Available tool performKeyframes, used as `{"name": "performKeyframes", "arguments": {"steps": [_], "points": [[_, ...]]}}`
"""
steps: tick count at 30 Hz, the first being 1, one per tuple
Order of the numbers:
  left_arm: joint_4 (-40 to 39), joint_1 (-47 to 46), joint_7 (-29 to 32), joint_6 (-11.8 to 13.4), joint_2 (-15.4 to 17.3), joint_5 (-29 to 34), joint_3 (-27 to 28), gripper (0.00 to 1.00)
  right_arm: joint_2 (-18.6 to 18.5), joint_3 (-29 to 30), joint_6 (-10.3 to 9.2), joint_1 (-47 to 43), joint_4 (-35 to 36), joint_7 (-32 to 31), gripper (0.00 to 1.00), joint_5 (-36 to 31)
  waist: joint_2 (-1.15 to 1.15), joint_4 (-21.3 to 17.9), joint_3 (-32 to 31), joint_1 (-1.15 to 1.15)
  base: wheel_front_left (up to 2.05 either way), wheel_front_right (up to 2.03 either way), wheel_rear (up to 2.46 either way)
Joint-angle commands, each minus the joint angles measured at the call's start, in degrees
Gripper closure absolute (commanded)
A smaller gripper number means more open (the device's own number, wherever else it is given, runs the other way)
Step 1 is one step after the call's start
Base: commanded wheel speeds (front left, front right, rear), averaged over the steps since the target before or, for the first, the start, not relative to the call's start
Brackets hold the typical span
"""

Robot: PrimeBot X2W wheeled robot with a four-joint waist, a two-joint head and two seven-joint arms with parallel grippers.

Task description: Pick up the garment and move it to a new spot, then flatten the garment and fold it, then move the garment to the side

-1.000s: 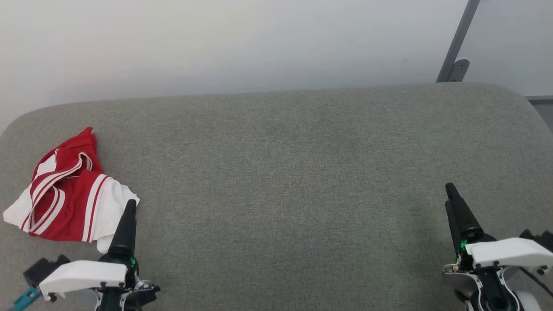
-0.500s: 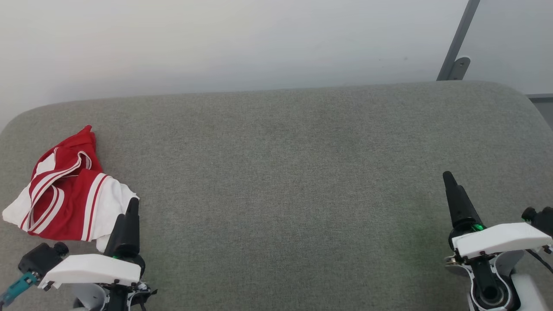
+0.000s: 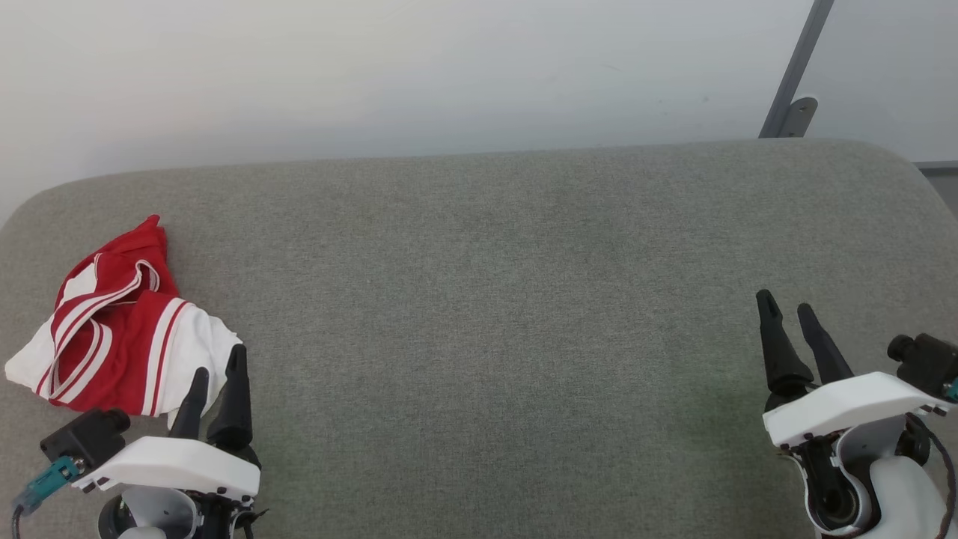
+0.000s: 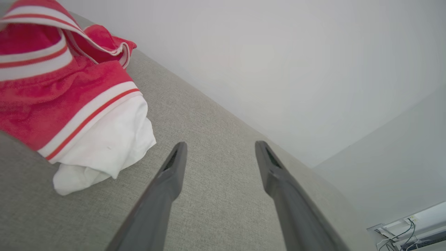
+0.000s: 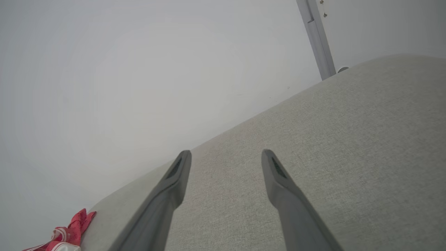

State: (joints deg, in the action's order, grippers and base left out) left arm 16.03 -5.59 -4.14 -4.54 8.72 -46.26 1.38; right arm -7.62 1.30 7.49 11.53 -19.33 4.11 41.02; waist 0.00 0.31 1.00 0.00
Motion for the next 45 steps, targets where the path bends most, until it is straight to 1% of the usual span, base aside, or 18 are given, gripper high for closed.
{"name": "performKeyframes", "arguments": {"steps": [1,17,26,32,38,45], "points": [[-0.6,-1.7,-0.6,0.2,0.5,1.7,-0.2,0.00,-0.5,-0.2,0.00,1.8,0.4,0.7,0.00,-2.0,0.00,0.0,0.0,0.00,0.00,0.00,0.00],[0.8,-1.3,-3.3,1.2,1.9,13.2,-1.6,0.00,-0.1,1.2,0.00,2.6,-0.5,3.4,0.00,-16.9,0.00,0.0,0.2,0.00,0.00,0.00,0.00],[1.1,-0.5,-4.8,1.4,2.1,18.3,-2.0,0.00,-0.6,0.3,0.00,2.8,-0.6,4.8,0.00,-22.3,0.00,0.0,0.2,0.00,0.00,0.00,0.00],[1.1,0.1,-5.5,1.4,2.2,21.0,-1.7,0.00,-0.6,0.3,0.00,2.8,-0.7,5.5,0.00,-24.6,0.00,-0.1,0.2,0.00,0.00,0.00,0.00],[1.6,0.2,-6.3,0.8,1.9,23.5,-1.2,0.00,-0.5,0.8,0.00,2.7,-0.8,6.4,0.00,-26.2,0.00,0.1,0.4,0.00,0.00,0.00,0.00],[2.3,0.6,-7.4,0.1,1.9,27.4,0.0,0.00,-0.6,1.5,0.00,2.4,-0.9,7.4,0.00,-29.9,0.00,0.0,0.3,0.00,0.00,0.00,0.00]]}}
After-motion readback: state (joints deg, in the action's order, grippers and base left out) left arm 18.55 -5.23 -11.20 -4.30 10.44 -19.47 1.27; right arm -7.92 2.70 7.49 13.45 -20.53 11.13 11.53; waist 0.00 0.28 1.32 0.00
